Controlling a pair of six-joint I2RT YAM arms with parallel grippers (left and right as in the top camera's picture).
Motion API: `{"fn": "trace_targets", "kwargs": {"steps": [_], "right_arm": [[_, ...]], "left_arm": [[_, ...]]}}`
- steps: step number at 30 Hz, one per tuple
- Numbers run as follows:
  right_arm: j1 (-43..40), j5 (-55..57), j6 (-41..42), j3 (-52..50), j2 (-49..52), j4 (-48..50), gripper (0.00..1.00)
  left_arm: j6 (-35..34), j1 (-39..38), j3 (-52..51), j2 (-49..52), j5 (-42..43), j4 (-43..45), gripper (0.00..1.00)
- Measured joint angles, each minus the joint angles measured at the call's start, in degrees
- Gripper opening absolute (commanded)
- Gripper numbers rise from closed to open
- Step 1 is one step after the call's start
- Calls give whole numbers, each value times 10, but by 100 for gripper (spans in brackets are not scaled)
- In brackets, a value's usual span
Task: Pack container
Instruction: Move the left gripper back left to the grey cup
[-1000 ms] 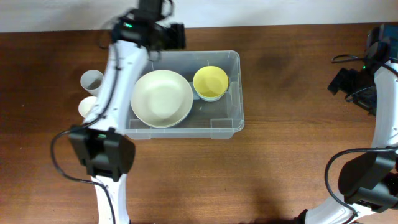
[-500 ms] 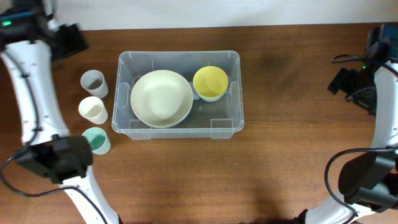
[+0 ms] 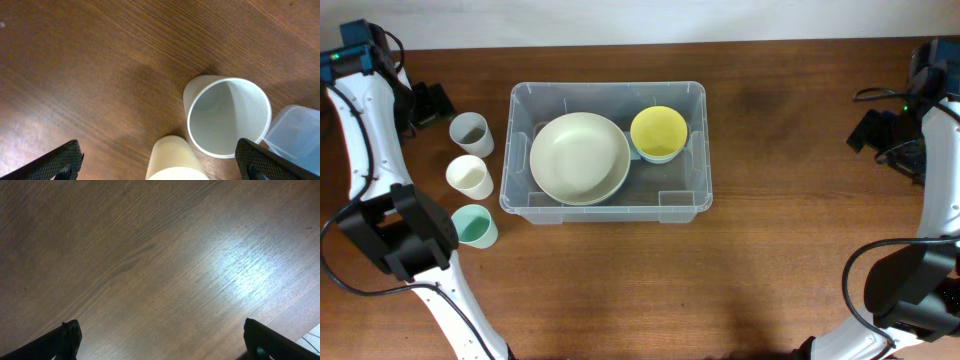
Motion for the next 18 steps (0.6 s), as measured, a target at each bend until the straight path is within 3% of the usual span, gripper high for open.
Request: {"fn": "trace_targets", "kwargs": {"steps": [12,18], "right_arm": [[0,0,0,0,0,0,99],[0,0,0,0,0,0,99]], "left_arm": [[105,0,0,3,17,26,99],[126,0,0,20,25,25,99]]}}
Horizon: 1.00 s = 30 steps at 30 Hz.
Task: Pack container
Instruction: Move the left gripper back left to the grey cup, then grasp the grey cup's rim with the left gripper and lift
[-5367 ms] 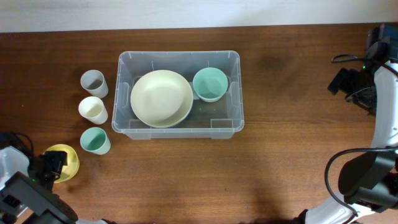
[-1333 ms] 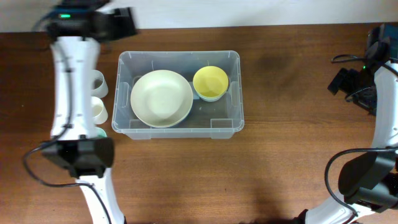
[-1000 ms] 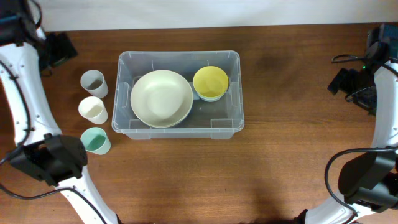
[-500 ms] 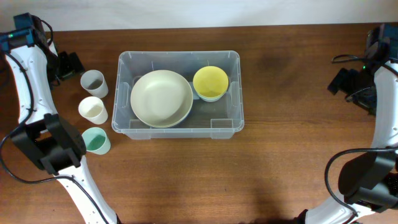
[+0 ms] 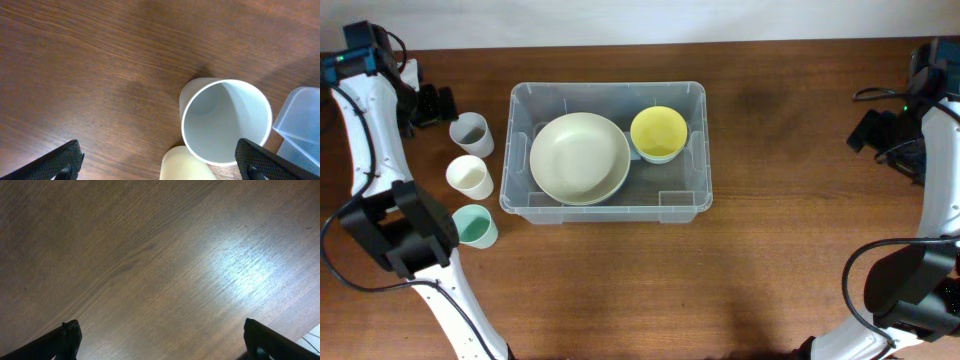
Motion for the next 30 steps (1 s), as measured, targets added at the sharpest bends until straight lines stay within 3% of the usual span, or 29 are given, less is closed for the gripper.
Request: {"fn": "trace_targets", "kwargs": {"steps": [11,12,15,19,21,30], "right_arm": [[0,0,0,0,0,0,99],[0,0,0,0,0,0,99],[0,0,0,0,0,0,99],[0,0,0,0,0,0,99],[0,0,0,0,0,0,99],[0,0,0,0,0,0,99]], "left_arm": [[8,-6,0,62,16,-7,95],[8,-7,0,62,18,-7,91],[8,-9,0,62,21,-8,67],[11,-10,0,62,24,-8,18],[11,-10,0,62,24,-8,2],[-12,2,50,65,2,-17,1]]}}
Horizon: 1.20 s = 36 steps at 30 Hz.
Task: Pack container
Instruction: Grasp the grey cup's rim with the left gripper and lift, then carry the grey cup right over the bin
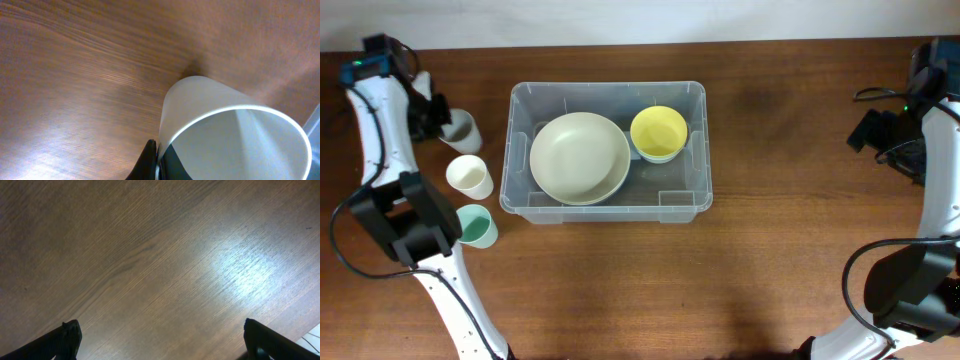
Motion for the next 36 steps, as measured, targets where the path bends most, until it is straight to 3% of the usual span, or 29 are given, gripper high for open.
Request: {"fn": "trace_targets", "kwargs": {"steps": [6,9,13,20,26,36], "right_arm": [[0,0,0,0,0,0,99],[0,0,0,0,0,0,99],[0,0,0,0,0,0,99],[0,0,0,0,0,0,99],[0,0,0,0,0,0,99],[0,0,0,0,0,0,99]], "left_arm": [[-15,33,207,3,28,-53,1],[-13,34,328,0,97,-72,1],[24,-6,363,-50,204,-108,1],[83,-189,356,-81,256,-174,1],[93,-327,282,-81,200,-174,1],[95,-443,74,-80,141,-86,1]]}}
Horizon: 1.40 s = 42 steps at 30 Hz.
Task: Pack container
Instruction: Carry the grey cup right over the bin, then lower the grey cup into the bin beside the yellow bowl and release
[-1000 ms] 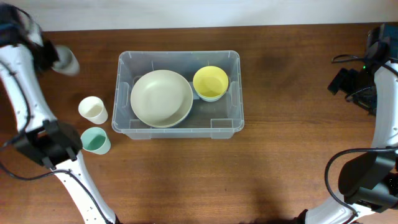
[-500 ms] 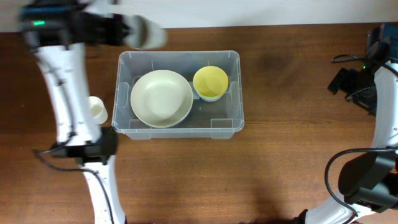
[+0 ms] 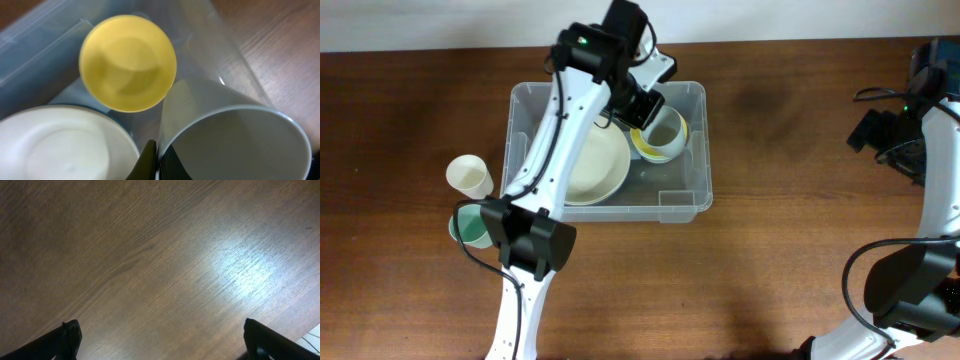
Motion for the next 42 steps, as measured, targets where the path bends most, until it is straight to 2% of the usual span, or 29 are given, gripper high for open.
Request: {"fn": "trace_targets", "kwargs": {"steps": [12,23,27,34,39,40,42], "right_arm": [[0,0,0,0,0,0,99],[0,0,0,0,0,0,99],[0,0,0,0,0,0,99],[0,0,1,0,0,0,99],[0,0,0,0,0,0,99],[0,0,1,0,0,0,99],[0,0,0,0,0,0,99]], "left_arm": [[0,0,-94,0,-12,-1,1],[0,0,-172,0,-15,50,2],[-1,0,-195,0,-15,72,8],[0,0,-206,0,-27,77,9],[-1,0,-206,0,-30,79,13],[-1,0,-206,0,-30,79,16],[-1,0,-206,0,-30,80,32]]}}
